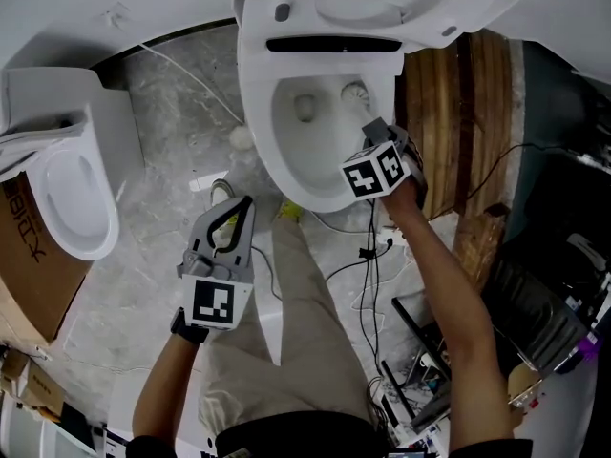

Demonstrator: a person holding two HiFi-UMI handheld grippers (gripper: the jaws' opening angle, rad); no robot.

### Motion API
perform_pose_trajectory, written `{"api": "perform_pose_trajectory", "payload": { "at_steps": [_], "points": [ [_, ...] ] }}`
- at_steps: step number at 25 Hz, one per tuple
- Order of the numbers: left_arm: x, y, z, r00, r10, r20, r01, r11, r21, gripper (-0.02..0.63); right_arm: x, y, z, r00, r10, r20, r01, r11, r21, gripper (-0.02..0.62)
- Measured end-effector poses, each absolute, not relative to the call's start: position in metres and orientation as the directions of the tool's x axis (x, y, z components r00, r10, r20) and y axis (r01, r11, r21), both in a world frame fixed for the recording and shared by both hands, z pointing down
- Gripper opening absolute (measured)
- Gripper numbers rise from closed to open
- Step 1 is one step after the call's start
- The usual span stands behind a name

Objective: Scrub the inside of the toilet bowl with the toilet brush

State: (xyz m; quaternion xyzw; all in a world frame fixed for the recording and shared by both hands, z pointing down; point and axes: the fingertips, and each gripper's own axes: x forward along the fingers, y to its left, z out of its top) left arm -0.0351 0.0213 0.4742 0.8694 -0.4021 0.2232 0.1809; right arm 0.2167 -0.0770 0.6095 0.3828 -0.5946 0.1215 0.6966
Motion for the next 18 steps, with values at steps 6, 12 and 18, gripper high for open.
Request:
{"api": "perform_pose_trajectory", "payload": {
  "at_steps": [6, 12, 18],
  "points": [
    [-0.047, 0.019, 0.474, 0.567, -0.623, 0.539, -0.786, -0.605, 0.129, 0.018, 0.221, -0.058, 0.603, 0.285, -0.247, 0.926, -0.620, 0.690, 0.374, 0.160],
    [-0.049, 0.018, 0.469, 0.574, -0.623, 0.532, -0.783, -0.608, 0.132, 0.018, 0.226, -0.017, 0.600, 0.296, -0.187, 0.937, -0.609, 0.719, 0.336, 0.158],
    [-0.049, 0.018, 0.470, 0.577, -0.624, 0.528, -0.784, -0.603, 0.144, 0.018, 0.227, 0.023, 0.596, 0.292, -0.115, 0.950, -0.617, 0.736, 0.278, 0.158]
  ]
}}
